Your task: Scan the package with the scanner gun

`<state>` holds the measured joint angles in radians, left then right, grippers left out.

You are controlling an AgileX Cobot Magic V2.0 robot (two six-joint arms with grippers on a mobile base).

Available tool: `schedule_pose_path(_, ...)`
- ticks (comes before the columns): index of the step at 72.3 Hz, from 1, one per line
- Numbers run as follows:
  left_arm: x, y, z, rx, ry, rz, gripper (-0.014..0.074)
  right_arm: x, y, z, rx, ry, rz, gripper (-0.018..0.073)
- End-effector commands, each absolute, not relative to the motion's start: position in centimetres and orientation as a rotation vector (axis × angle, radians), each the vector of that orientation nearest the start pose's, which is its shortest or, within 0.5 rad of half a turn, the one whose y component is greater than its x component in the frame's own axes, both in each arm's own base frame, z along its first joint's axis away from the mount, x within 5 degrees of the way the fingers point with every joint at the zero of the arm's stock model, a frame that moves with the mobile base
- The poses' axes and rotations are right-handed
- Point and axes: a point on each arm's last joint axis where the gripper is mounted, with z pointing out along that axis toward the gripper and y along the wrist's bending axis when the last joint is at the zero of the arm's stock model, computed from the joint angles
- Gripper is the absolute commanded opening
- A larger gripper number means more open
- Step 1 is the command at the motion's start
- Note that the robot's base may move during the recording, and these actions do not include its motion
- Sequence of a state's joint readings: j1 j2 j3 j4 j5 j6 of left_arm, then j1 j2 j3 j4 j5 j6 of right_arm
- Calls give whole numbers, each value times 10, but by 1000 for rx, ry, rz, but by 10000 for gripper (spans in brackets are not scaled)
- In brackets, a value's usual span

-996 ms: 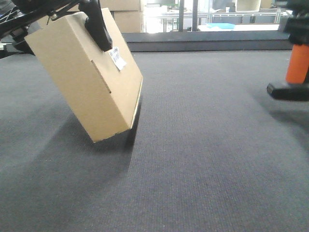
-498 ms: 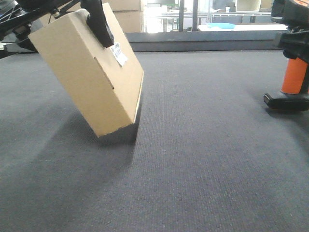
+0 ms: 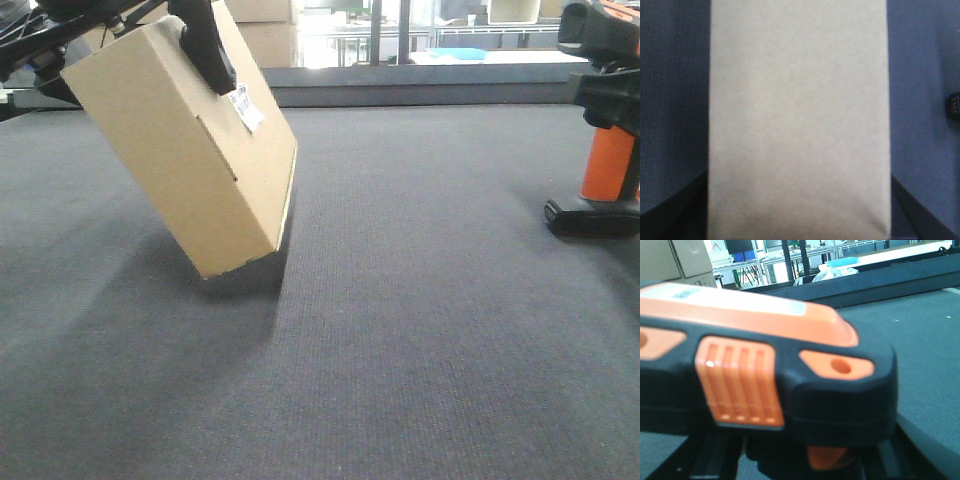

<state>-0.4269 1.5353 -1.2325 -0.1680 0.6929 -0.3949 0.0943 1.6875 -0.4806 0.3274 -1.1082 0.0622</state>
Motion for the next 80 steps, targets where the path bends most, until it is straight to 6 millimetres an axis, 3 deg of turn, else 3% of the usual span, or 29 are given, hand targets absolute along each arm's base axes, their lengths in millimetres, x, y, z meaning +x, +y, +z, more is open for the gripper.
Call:
schedule_pose_path(1, 299, -149, 309, -77, 2506, -548, -111, 289, 0, 190, 304, 1496, 4, 354)
schedule_pose_path(32, 299, -149, 309, -76, 2508, -545, -111, 288, 5, 186, 257, 1559, 29, 544)
schedule_pose_path(53, 302, -145, 312, -93, 2499, -542, -111, 256, 0, 188, 283, 1551, 13, 545)
schedule_pose_path(64, 308, -129, 317, -111, 2505, -475, -111, 234, -1, 185, 263, 1572, 13, 541)
schedule_pose_path(73, 314, -104, 322, -111, 2533, -320, -111, 220, -2, 188, 257, 1559, 17, 541)
schedule_pose_path(80, 317, -83, 325, -5, 2553, -196, -111, 210, -2, 192, 258, 1545, 21, 541)
